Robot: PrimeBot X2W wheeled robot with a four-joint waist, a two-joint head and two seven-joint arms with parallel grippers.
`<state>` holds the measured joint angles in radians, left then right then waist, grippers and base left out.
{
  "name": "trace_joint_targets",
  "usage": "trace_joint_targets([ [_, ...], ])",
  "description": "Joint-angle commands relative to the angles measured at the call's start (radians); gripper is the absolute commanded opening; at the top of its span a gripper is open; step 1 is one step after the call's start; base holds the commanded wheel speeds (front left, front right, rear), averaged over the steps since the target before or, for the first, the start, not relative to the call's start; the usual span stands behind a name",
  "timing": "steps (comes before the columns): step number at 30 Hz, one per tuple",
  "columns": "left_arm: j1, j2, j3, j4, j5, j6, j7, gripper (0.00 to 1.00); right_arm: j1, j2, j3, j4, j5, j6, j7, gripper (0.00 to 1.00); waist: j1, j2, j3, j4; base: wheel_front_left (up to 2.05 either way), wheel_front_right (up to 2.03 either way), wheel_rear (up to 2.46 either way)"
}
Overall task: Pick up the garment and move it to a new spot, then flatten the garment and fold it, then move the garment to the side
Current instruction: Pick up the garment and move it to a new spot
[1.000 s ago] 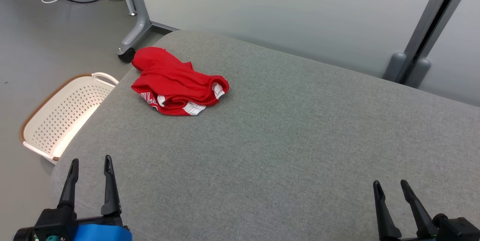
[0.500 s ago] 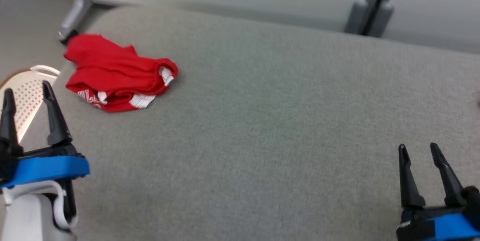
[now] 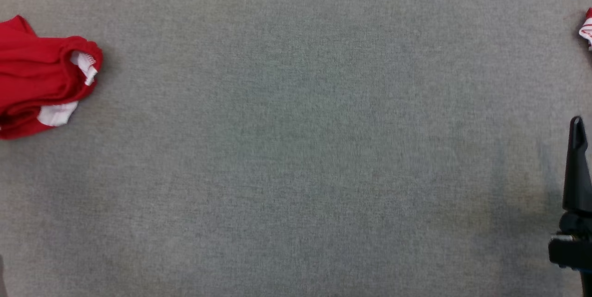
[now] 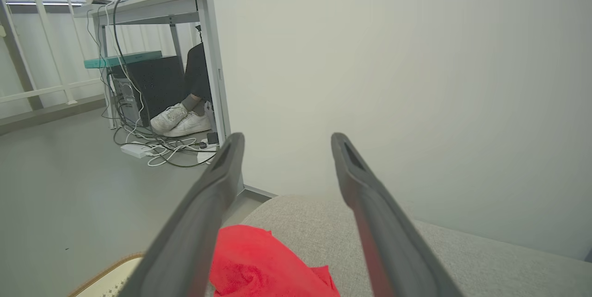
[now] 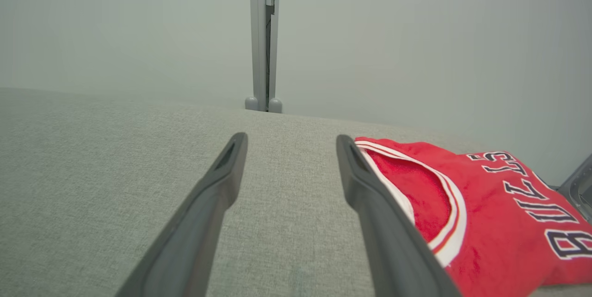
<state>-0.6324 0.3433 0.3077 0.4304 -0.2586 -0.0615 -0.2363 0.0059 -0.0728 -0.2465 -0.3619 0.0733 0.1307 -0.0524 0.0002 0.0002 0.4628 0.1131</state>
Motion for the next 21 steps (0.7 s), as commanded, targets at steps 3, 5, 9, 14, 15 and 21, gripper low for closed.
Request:
trace_joint_targets([
  [3, -0.085, 0.036, -0.012, 0.101, -0.005, -0.005, 0.054, 1.00, -0.008, -0.008, -0.021, -0.042, -0.013, 0.000, 0.016, 1.00, -0.0002, -0.0002, 0.056, 0.003, 0.00, 0.00, 0.00],
  [5, -0.134, 0.059, -0.026, 0.165, -0.008, -0.016, 0.095, 1.00, -0.006, -0.010, -0.030, -0.063, -0.011, 0.000, 0.023, 1.00, -0.0002, -0.0002, 0.081, 0.002, 0.00, 0.00, 0.00],
  [9, -0.211, 0.080, -0.071, 0.313, -0.021, -0.040, 0.221, 1.00, -0.016, -0.020, -0.042, -0.083, -0.006, 0.000, 0.036, 1.00, -0.0002, -0.0002, 0.117, 0.006, 0.00, 0.00, 0.00],
  [14, -0.277, 0.087, -0.106, 0.451, -0.042, -0.055, 0.351, 1.00, -0.027, -0.026, -0.047, -0.092, -0.004, 0.000, 0.044, 1.00, -0.0002, -0.0002, 0.134, 0.009, 0.00, 0.00, 0.00],
  [15, -0.287, 0.083, -0.101, 0.481, -0.062, -0.056, 0.379, 1.00, -0.029, -0.026, -0.047, -0.091, -0.005, 0.000, 0.044, 1.00, -0.0002, -0.0002, 0.135, 0.010, 0.00, 0.00, 0.00],
  [21, -0.300, 0.079, -0.123, 0.613, -0.080, -0.061, 0.549, 1.00, -0.036, -0.024, -0.043, -0.084, -0.005, 0.000, 0.045, 1.00, -0.0002, -0.0002, 0.131, 0.012, 0.00, 0.00, 0.00],
])
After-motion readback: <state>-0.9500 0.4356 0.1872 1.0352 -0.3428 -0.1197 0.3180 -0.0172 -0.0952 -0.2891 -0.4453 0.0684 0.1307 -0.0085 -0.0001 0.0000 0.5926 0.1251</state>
